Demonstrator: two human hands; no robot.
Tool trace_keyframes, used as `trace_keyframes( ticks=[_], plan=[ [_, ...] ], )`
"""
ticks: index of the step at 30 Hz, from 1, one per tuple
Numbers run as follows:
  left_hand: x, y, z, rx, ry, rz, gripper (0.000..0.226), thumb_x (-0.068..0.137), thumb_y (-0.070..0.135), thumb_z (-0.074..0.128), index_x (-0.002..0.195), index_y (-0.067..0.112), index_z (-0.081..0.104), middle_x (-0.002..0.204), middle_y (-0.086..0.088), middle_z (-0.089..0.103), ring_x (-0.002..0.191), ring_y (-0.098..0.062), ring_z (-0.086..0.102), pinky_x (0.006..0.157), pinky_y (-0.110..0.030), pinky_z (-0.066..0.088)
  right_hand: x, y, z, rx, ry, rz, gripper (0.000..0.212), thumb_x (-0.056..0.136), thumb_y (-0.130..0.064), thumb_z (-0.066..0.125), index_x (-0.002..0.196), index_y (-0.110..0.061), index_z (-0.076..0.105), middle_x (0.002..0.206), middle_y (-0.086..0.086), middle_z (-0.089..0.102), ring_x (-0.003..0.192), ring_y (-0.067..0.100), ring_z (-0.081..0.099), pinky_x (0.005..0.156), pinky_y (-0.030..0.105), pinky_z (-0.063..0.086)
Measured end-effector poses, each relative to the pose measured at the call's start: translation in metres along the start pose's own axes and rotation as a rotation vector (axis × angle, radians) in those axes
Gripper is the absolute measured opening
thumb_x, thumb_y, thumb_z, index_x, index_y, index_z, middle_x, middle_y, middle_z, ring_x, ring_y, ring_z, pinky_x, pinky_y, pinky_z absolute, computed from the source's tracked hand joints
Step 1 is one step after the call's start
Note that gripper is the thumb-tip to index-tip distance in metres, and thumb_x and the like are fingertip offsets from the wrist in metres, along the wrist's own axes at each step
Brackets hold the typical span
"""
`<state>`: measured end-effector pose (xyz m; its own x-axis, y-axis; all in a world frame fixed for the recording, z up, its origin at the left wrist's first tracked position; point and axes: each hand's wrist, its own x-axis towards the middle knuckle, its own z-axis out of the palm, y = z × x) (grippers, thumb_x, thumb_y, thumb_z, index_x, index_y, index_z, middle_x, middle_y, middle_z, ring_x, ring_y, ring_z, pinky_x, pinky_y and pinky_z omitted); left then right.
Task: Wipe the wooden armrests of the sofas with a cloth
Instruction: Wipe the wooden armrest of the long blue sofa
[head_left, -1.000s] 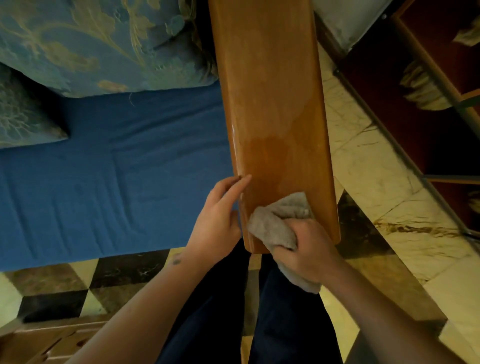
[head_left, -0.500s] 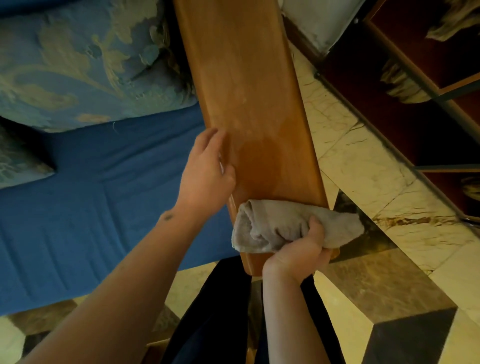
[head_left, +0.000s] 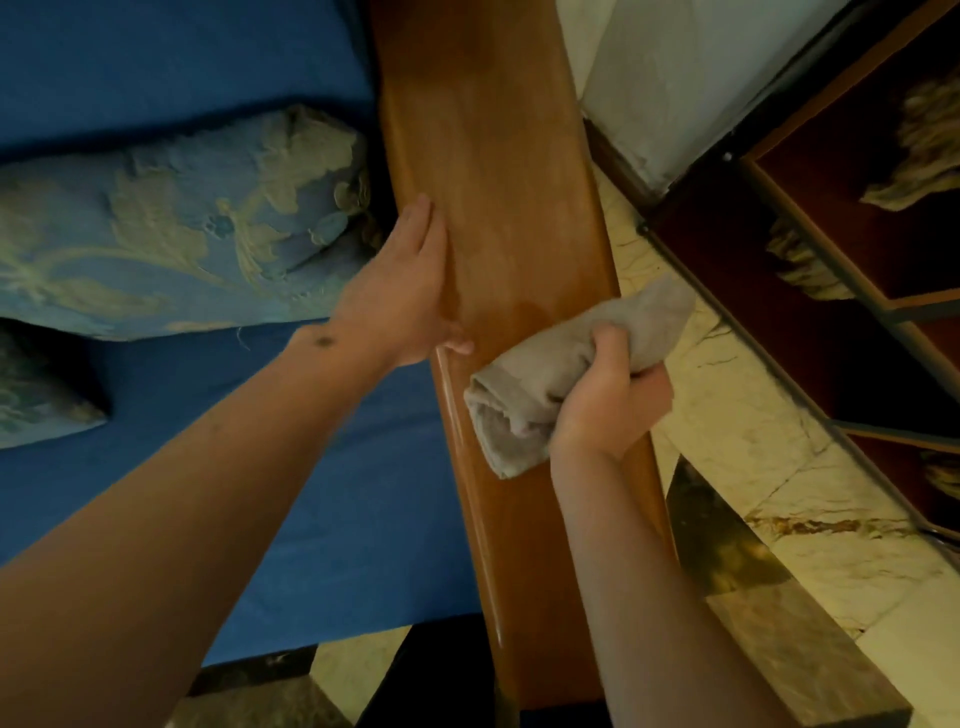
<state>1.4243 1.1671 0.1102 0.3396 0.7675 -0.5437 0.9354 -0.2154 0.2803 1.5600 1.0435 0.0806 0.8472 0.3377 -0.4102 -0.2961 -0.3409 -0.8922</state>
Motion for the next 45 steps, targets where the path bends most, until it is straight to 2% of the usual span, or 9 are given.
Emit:
trace_keyframes(
  ticks=[5, 9, 13, 19, 23, 30, 35, 42, 45],
  plan=[
    [0.031, -0.005, -0.016, 0.067, 0.024, 0.030, 0.157, 0.054, 0.044, 0.097, 0.159, 0.005, -0.013, 0.171, -0.008, -0.019, 0.158, -0.024, -0.009, 0.119, -0.031, 0.004, 0.054, -0.034, 0.083, -0.069, -0.094, -0.169, 0.024, 0.080, -0.025, 0.066, 0.094, -0.008, 0.076, 0.081, -0.003, 0.076, 0.071, 0.003, 0.073, 0.058, 0.018, 0.055],
    [0.031, 0.001, -0.011, 0.156, 0.049, 0.038, 0.155, 0.060, 0.051, 0.093, 0.156, 0.002, -0.019, 0.169, -0.012, -0.023, 0.157, -0.027, -0.012, 0.121, -0.035, 0.005, 0.086, -0.066, 0.152, -0.201, -0.372, -0.325, 0.008, 0.081, -0.021, 0.065, 0.074, -0.020, 0.070, 0.067, -0.016, 0.068, 0.063, -0.003, 0.066, 0.057, 0.017, 0.051],
    [0.031, 0.004, -0.013, 0.112, 0.027, -0.001, 0.153, 0.063, 0.046, 0.093, 0.156, 0.002, -0.020, 0.167, -0.014, -0.027, 0.157, -0.028, -0.015, 0.125, -0.039, 0.005, 0.109, -0.099, 0.217, -0.407, -0.664, -0.479, 0.036, 0.082, -0.032, 0.064, 0.051, -0.035, 0.045, 0.046, -0.017, 0.050, 0.046, 0.001, 0.048, 0.048, 0.019, 0.036],
    [0.032, 0.003, -0.010, 0.104, -0.025, 0.009, 0.152, 0.064, 0.043, 0.093, 0.151, 0.003, -0.025, 0.164, -0.013, -0.032, 0.155, -0.028, -0.021, 0.125, -0.040, 0.007, 0.123, -0.120, 0.263, -0.665, -0.860, -0.612, 0.029, 0.076, -0.049, 0.059, 0.056, -0.031, 0.047, 0.053, -0.012, 0.050, 0.052, 0.008, 0.052, 0.052, 0.028, 0.037],
    [0.034, -0.006, -0.007, 0.062, 0.031, 0.042, 0.149, 0.062, 0.041, 0.095, 0.160, 0.008, -0.012, 0.169, -0.006, -0.021, 0.157, -0.024, -0.013, 0.124, -0.040, 0.008, 0.114, -0.133, 0.249, -0.848, -1.114, -0.531, 0.020, 0.079, -0.037, 0.064, 0.063, -0.028, 0.056, 0.058, -0.010, 0.058, 0.057, 0.008, 0.060, 0.057, 0.028, 0.041],
    [-0.128, 0.037, 0.091, -0.518, 0.180, -0.188, 0.066, 0.096, 0.018, 0.062, 0.157, 0.028, 0.037, 0.169, 0.001, 0.024, 0.154, -0.022, 0.022, 0.123, -0.031, 0.024, 0.061, -0.099, 0.120, -1.219, -1.520, -0.445, 0.030, 0.088, -0.017, 0.071, 0.062, -0.018, 0.057, 0.061, 0.000, 0.059, 0.062, 0.017, 0.058, 0.059, 0.031, 0.041],
    [-0.217, 0.118, 0.152, -0.899, 0.260, -0.568, 0.044, 0.095, 0.023, 0.065, 0.139, 0.026, 0.060, 0.131, 0.013, 0.054, 0.128, -0.013, 0.055, 0.098, -0.014, 0.038, 0.000, -0.051, -0.013, -1.209, -1.788, -0.447, 0.021, 0.073, -0.036, 0.064, 0.074, -0.017, 0.074, 0.081, -0.003, 0.073, 0.077, 0.008, 0.059, 0.070, 0.021, 0.041],
    [-0.325, 0.183, 0.176, -1.321, 0.337, -1.004, 0.004, 0.097, 0.027, 0.065, 0.099, 0.026, 0.069, 0.102, 0.003, 0.075, 0.097, -0.014, 0.069, 0.092, -0.044, 0.056, -0.042, -0.017, -0.168, -1.033, -1.549, 0.478, 0.006, 0.076, -0.016, 0.061, 0.070, -0.017, 0.060, 0.064, -0.002, 0.062, 0.065, 0.016, 0.058, 0.061, 0.027, 0.048],
    [-0.381, 0.186, 0.170, -1.435, 0.541, -1.170, 0.011, 0.099, 0.039, 0.063, 0.102, 0.030, 0.067, 0.105, 0.006, 0.072, 0.098, -0.010, 0.067, 0.080, -0.032, 0.053, -0.072, -0.035, -0.202, -0.819, -1.519, 0.744, 0.014, 0.063, -0.011, 0.060, 0.073, -0.011, 0.071, 0.064, 0.006, 0.070, 0.062, 0.022, 0.070, 0.057, 0.028, 0.056]
  ],
)
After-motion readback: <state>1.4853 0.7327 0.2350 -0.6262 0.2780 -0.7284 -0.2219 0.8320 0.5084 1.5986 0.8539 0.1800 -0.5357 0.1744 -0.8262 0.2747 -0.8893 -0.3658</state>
